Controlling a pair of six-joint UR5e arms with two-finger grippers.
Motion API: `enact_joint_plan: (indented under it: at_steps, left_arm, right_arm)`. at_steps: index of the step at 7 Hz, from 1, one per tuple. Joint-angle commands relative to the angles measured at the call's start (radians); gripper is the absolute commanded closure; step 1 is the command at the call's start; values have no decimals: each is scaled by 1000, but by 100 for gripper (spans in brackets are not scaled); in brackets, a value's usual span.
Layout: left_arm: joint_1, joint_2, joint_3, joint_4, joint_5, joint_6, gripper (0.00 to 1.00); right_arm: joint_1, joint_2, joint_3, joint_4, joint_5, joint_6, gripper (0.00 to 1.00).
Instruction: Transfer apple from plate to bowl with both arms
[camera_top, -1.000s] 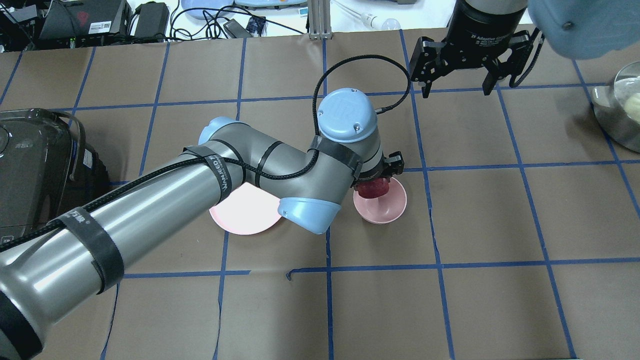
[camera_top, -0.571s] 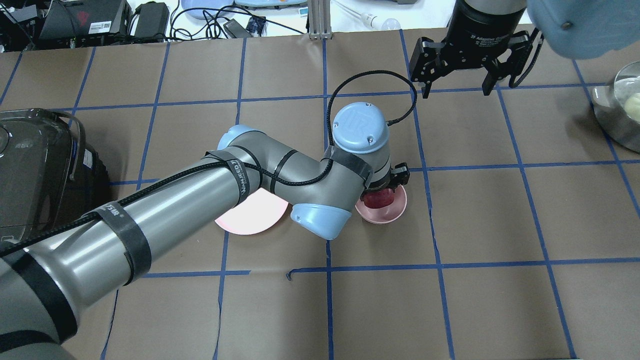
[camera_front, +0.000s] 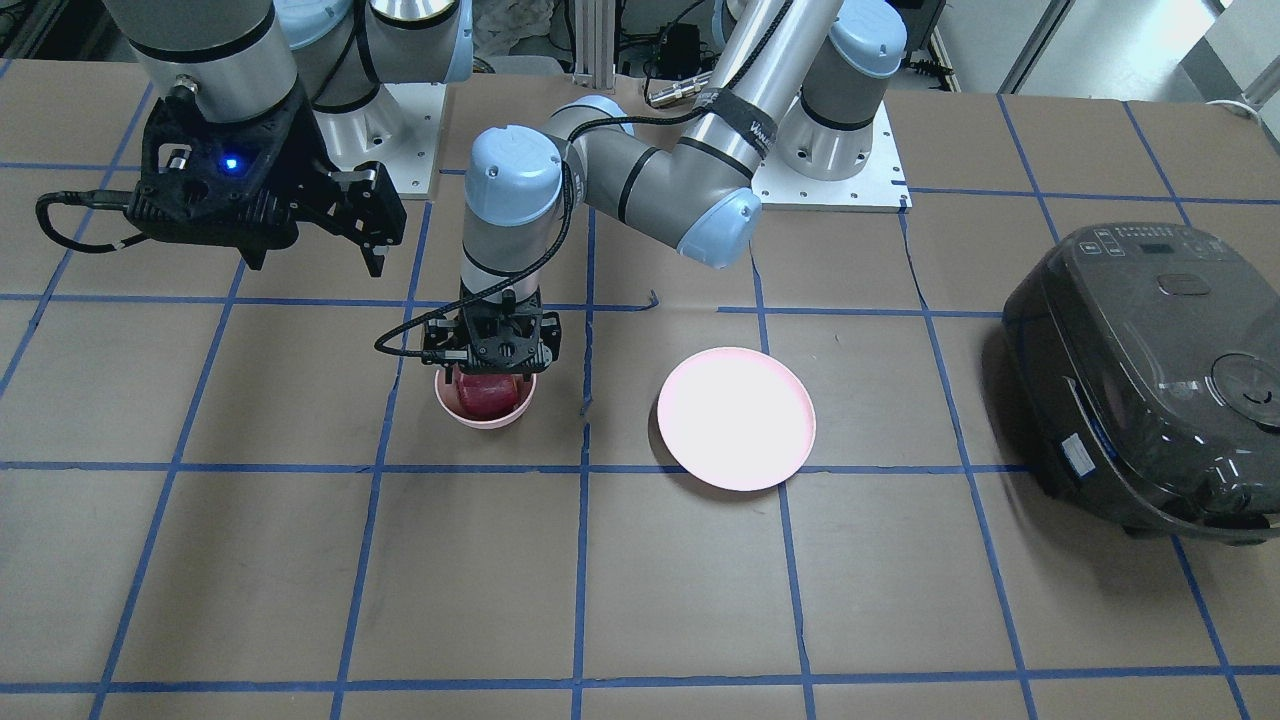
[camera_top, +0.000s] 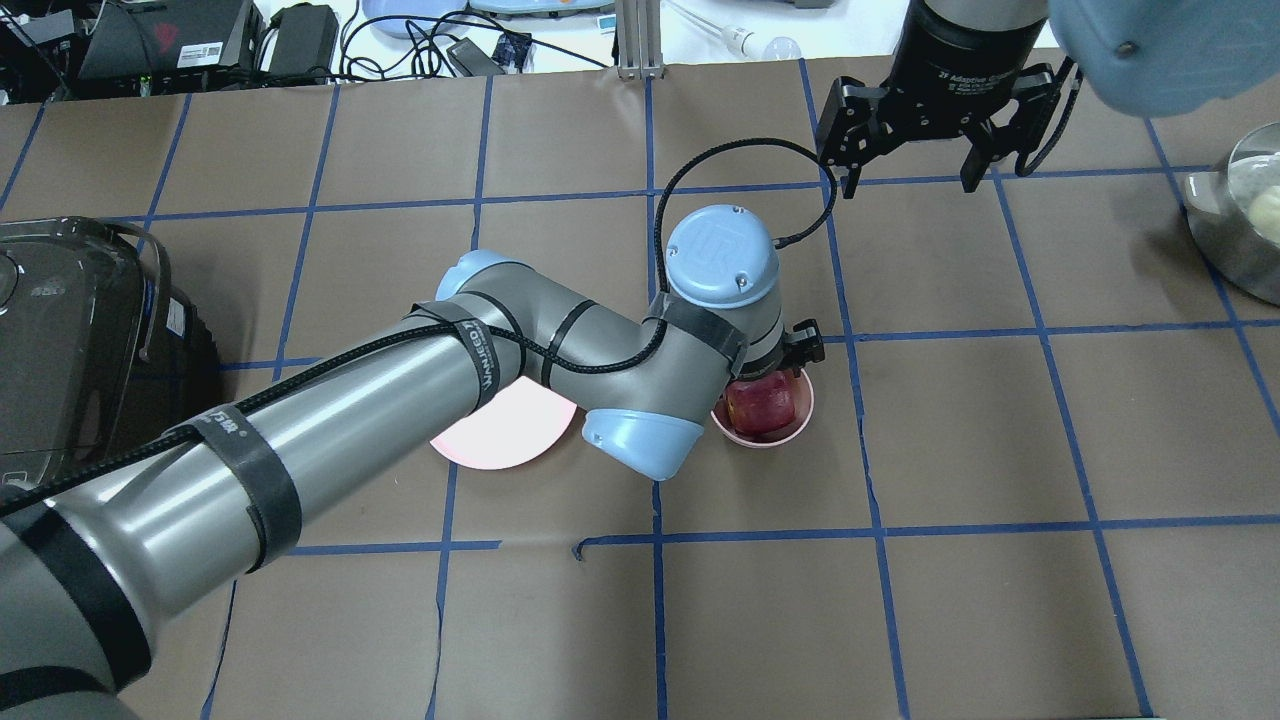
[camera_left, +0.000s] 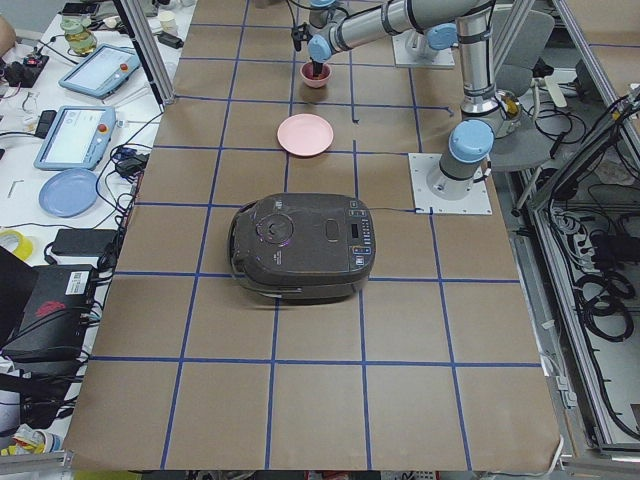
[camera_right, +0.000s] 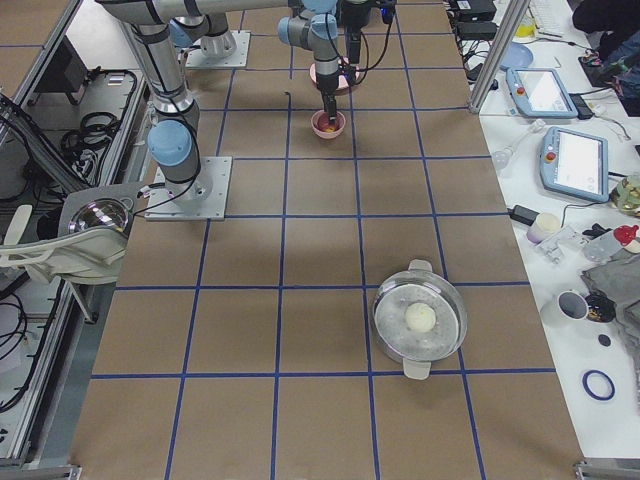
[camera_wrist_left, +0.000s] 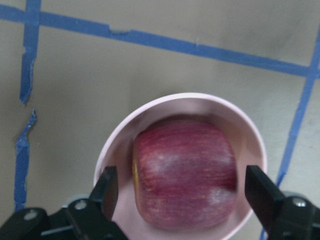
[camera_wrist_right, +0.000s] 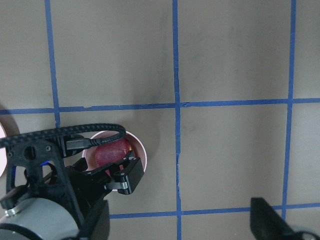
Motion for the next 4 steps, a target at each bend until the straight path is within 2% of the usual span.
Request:
enact_joint_plan:
  at_steps: [1, 3, 4]
  left_arm:
    - [50, 69, -25, -36, 61, 42, 0]
    - [181, 175, -116, -141, 51, 276, 0]
    - [249, 232, -122, -198, 55, 335, 0]
  right_arm:
    - [0, 1, 0, -7, -4, -1, 0]
    - [0, 2, 1, -7, -7, -2, 0]
    - [0, 4, 1, -8, -7, -1, 0]
